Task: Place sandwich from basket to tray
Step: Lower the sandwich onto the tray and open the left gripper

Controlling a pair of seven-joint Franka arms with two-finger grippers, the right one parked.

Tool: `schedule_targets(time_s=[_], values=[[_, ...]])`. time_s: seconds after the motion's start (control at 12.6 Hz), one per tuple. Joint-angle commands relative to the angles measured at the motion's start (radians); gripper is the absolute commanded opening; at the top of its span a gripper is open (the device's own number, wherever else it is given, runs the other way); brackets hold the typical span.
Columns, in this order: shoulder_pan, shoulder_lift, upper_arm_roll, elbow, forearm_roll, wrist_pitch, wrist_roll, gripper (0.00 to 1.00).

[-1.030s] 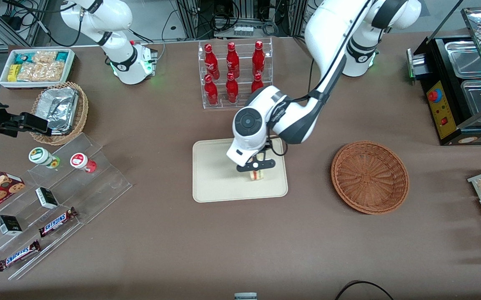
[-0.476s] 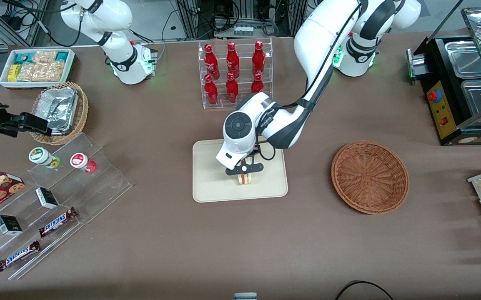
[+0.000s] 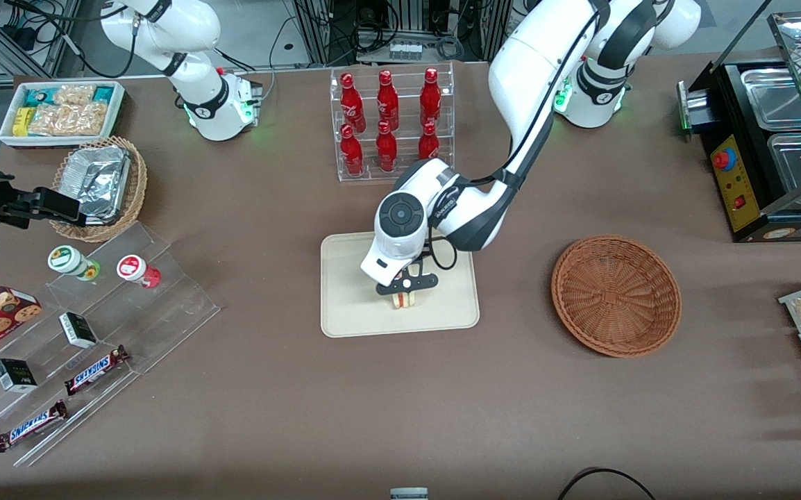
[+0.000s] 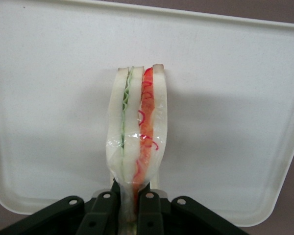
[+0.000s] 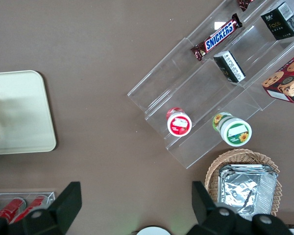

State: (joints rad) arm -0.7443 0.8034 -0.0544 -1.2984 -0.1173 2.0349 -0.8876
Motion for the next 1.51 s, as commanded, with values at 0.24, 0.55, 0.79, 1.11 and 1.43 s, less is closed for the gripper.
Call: schedule_targets(time_s=[0.24,0.55,0.79,1.11,1.43], values=[[-0.010,0.017,0.011,0.013,-0.004,0.034,-0.065,0.00],[-0.010,0.030,0.011,0.010,-0.001,0.062,-0.103,0.00],[-0.012,0.040,0.011,0.011,0.001,0.062,-0.090,0.56],[-0.012,0.037,0.010,0.011,0.030,0.061,-0.094,1.00],[-0.018,0.010,0.010,0.019,0.031,0.038,-0.094,1.00]])
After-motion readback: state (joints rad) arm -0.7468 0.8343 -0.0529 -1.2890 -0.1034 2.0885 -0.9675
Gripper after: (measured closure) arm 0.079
